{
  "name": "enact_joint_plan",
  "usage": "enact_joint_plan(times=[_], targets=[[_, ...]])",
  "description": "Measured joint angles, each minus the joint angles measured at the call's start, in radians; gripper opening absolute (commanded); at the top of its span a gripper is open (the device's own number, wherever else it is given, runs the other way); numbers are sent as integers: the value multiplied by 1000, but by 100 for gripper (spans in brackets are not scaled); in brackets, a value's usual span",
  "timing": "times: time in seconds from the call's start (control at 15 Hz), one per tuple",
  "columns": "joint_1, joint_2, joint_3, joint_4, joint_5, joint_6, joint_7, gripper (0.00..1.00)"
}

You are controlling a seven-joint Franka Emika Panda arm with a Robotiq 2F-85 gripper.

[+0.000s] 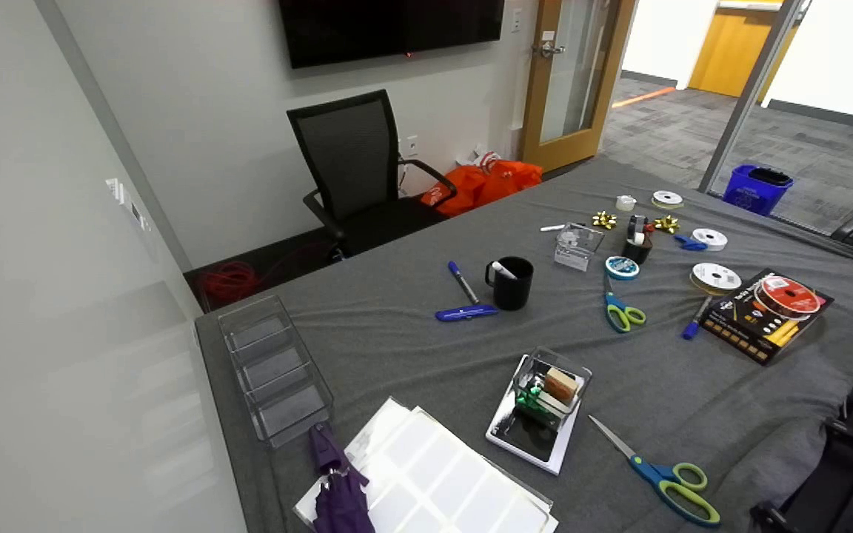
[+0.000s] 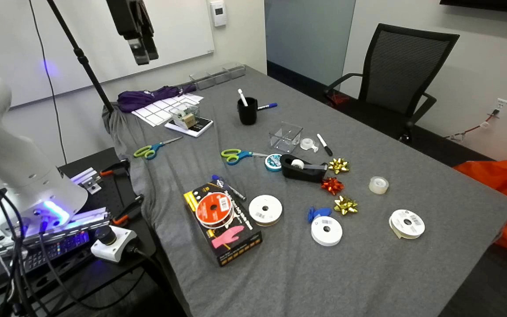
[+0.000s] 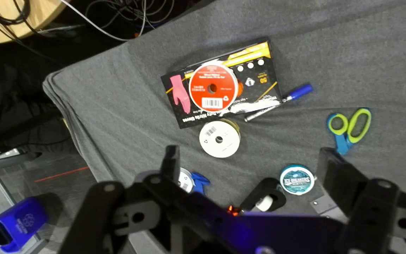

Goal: Place the red ribbon tape in the clear container

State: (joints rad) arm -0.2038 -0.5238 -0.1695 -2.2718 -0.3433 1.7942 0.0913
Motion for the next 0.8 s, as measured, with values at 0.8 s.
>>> enact_joint_plan(times=[0.8], targets=[[-67, 290, -48, -75, -97, 351, 342, 100]])
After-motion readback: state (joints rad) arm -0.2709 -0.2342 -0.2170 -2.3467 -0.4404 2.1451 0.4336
